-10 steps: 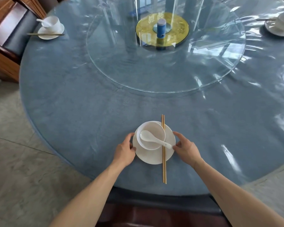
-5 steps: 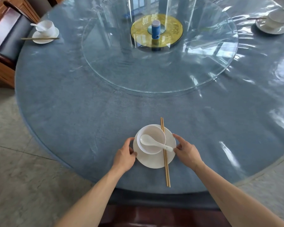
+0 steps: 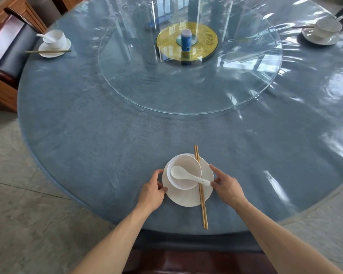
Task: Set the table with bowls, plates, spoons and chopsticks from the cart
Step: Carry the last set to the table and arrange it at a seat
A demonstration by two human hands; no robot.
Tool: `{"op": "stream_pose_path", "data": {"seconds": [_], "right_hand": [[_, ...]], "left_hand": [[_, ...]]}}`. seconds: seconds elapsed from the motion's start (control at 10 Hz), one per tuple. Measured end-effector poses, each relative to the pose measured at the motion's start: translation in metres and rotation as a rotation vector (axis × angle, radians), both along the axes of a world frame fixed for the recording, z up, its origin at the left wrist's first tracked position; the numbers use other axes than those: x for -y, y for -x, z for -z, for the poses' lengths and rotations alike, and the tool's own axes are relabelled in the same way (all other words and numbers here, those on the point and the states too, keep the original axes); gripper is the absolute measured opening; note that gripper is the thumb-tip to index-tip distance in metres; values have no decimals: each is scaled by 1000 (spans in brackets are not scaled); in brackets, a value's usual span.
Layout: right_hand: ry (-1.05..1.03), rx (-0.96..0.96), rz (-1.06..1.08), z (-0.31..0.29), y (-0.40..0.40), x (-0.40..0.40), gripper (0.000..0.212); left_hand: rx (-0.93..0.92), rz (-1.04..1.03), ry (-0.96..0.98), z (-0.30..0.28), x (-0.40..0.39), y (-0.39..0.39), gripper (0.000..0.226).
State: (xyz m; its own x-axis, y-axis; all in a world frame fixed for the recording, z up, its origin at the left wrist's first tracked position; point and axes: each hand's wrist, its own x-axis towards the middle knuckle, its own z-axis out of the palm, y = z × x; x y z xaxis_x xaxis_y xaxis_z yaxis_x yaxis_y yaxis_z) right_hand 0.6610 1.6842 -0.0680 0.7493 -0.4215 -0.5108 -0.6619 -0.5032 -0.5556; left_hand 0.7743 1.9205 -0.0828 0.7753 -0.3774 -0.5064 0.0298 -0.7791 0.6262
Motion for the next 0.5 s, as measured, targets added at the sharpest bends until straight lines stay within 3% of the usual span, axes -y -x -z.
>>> {"op": "stream_pose_path", "data": {"seconds": [0.4, 0.5], "right_hand": [[93, 25, 77, -14, 13, 1, 43], [94, 159, 159, -34, 17, 8, 37]], "left_hand": [[19, 90, 3, -10, -22, -12, 59], [58, 26, 103, -26, -32, -31, 49]]}}
